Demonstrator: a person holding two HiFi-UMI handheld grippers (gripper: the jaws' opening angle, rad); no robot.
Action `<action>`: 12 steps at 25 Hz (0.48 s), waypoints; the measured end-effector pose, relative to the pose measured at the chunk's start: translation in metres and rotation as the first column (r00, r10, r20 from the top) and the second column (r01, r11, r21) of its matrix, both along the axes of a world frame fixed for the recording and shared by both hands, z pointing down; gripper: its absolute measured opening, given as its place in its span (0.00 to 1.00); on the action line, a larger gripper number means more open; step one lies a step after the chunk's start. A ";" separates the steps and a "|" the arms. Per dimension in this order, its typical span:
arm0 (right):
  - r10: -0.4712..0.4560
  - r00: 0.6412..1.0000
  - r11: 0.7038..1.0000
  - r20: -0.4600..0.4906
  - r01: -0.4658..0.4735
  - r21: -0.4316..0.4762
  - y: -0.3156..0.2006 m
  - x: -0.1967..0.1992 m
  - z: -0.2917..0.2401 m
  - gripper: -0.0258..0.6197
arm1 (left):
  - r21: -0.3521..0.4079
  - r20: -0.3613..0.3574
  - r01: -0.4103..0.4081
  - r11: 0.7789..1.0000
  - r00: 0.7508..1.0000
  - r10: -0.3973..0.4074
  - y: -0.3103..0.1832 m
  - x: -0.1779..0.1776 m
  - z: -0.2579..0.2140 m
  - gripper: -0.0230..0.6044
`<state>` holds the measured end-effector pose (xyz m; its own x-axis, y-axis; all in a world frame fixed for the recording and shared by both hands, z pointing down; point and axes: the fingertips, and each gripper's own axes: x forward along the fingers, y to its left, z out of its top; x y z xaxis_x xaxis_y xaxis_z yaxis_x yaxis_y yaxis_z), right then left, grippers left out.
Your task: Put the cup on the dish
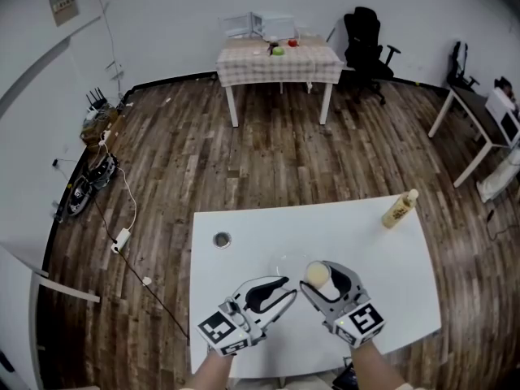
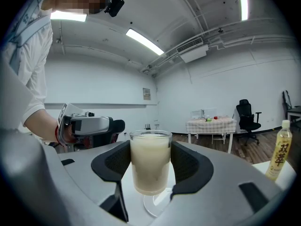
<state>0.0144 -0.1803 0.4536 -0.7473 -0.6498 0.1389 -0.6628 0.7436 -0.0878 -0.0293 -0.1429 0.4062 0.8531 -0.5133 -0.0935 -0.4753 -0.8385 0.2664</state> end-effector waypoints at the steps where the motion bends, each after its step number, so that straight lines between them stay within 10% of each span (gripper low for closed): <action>1: 0.008 1.000 1.000 0.005 -0.008 -0.006 -0.003 0.000 0.004 0.46 | -0.001 -0.004 0.000 1.000 1.000 0.000 -0.003 -0.001 0.002 0.20; 12: 0.090 0.995 0.996 0.053 -0.090 0.005 -0.031 0.000 0.053 0.46 | 0.039 -0.035 -0.006 0.999 0.999 0.007 -0.027 -0.003 0.028 0.20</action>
<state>0.0145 -0.2116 0.5065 -0.6919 -0.7156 0.0957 -0.7217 0.6819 -0.1191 -0.0319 -0.1697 0.4345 0.8524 -0.5030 -0.1429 -0.4607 -0.8517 0.2498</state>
